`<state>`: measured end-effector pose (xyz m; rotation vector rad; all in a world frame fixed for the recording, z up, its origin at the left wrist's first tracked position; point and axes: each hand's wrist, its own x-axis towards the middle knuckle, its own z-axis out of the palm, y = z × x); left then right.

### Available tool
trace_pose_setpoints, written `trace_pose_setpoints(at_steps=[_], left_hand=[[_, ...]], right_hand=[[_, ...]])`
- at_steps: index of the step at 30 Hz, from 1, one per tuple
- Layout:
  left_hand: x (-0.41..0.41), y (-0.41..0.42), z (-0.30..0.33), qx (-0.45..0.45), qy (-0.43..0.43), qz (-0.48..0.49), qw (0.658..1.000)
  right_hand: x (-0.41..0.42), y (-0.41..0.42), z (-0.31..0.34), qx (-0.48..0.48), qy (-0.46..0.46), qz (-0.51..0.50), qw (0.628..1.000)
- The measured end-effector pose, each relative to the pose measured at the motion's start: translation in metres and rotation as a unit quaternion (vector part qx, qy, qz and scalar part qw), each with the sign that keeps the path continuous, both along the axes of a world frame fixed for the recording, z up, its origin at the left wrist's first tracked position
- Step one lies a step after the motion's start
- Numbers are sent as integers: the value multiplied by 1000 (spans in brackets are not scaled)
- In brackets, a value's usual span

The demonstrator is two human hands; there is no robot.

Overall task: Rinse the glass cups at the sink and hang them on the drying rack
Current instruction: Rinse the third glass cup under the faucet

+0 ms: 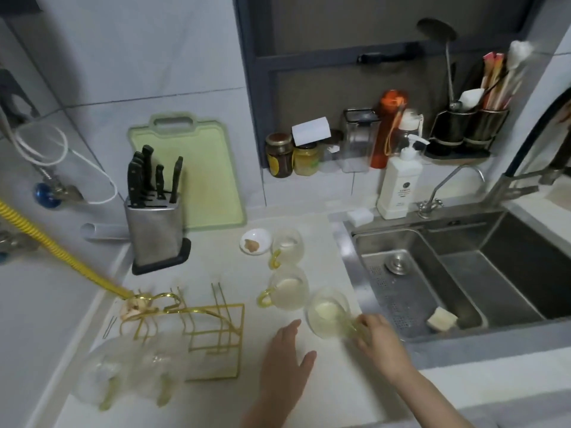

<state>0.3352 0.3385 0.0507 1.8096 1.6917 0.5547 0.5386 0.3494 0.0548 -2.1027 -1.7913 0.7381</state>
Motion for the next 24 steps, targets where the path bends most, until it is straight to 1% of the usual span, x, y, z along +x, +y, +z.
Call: trace_pose_setpoints(at_steps=[2, 4, 7, 8, 9, 11, 12, 15, 18, 20, 24], left_hand=[[21, 14, -7, -19, -1, 6, 1000], [37, 33, -23, -43, 3, 23, 999], [38, 75, -104, -66, -37, 68, 995], [40, 83, -112, -69, -42, 76, 994], [45, 84, -99, -75, -38, 77, 993], [60, 75, -41, -86, -36, 60, 994], [63, 74, -31, -101, -36, 56, 993], [69, 68, -19, -121, -46, 81, 988], [72, 61, -13, -106, -97, 77, 987], [76, 61, -7, -91, -136, 52, 985], [95, 71, 10, -43, -163, -38, 985]], right_hand=[[9, 14, -5, -18, -11, 30, 999], [12, 26, -10, -38, 3, 46, 998], [14, 39, -12, -54, 11, 60, 997], [16, 42, -13, -57, 16, 64, 996], [18, 45, -14, -54, 23, 69, 996], [23, 48, -18, -42, 41, 87, 994], [26, 49, -20, -38, 54, 97, 993], [39, 50, -21, -31, 94, 108, 989], [56, 49, -15, -8, 127, 97, 987], [69, 46, -7, 14, 151, 83, 985], [98, 30, 17, 51, 209, 33, 976]])
